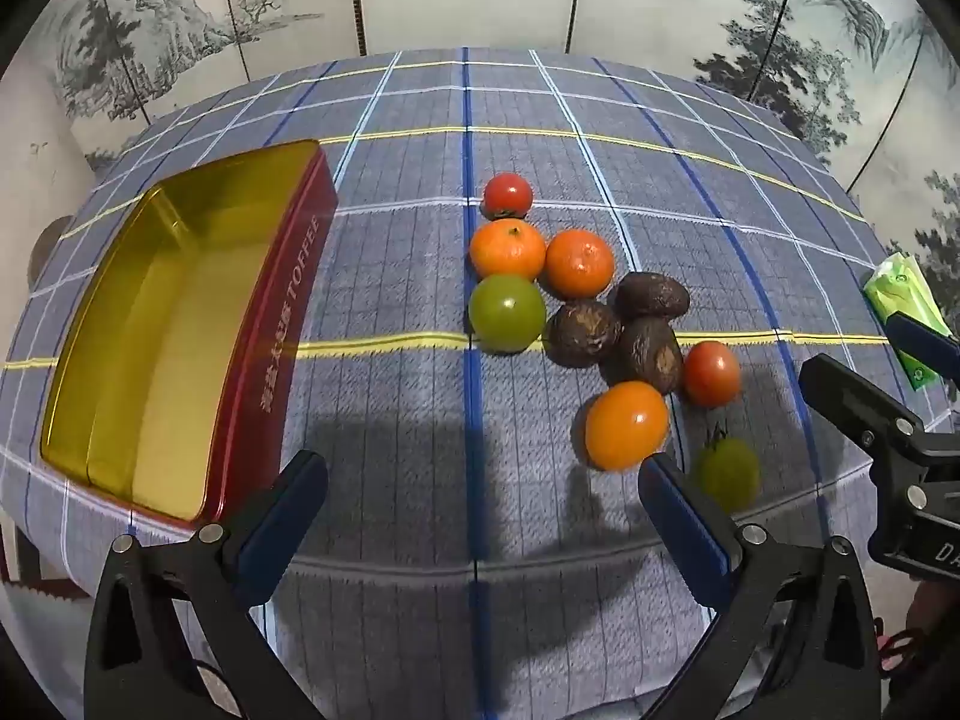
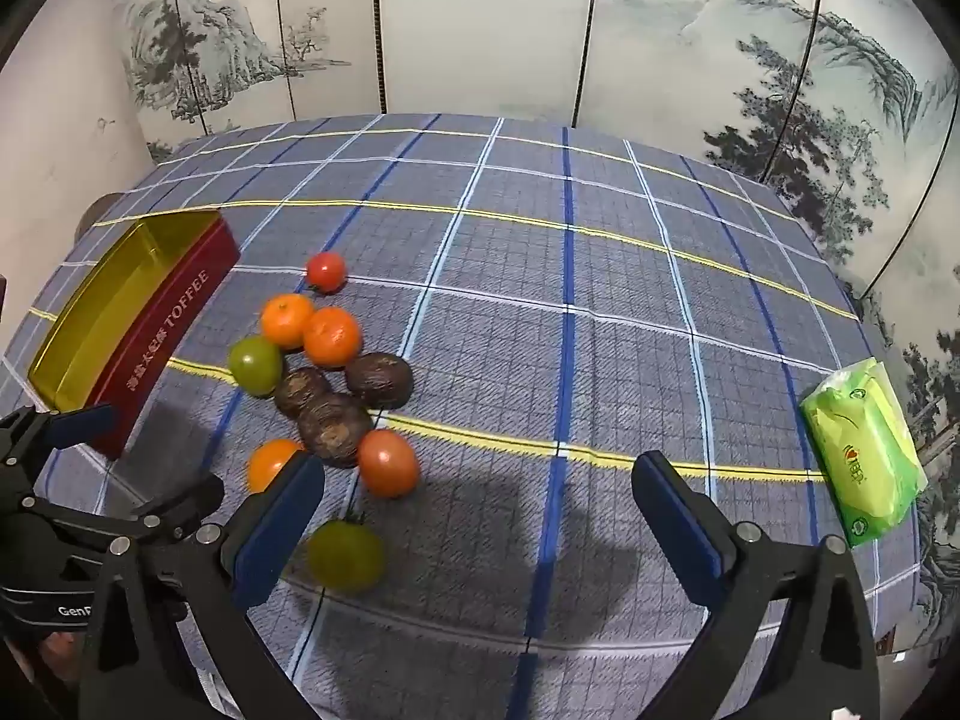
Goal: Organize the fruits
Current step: 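Move both tools toward the fruit cluster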
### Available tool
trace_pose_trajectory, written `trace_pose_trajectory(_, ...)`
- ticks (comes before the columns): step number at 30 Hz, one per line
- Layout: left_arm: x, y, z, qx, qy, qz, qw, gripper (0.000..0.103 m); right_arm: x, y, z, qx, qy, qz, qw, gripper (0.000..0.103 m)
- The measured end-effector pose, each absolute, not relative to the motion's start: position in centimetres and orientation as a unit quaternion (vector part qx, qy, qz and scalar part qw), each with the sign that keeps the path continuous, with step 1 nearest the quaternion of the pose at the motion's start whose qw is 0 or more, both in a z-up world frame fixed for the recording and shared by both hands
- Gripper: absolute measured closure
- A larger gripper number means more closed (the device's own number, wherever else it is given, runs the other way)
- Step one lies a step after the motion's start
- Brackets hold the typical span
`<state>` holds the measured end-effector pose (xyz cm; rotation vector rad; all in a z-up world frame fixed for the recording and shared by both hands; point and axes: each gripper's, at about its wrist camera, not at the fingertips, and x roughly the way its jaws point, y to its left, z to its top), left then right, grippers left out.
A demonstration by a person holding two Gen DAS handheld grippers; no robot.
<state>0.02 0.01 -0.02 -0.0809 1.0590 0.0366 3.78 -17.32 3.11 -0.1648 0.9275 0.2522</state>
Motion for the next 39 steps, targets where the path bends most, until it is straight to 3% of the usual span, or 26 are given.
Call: trace_pose_trajectory(39, -1.9, 1.5, -0.4, -0.045, 0.520, 0.065, 0.851, 0.000, 1.2, -17.1, 1.5, -0.045, 0.474, 0.136, 0.869, 0.001)
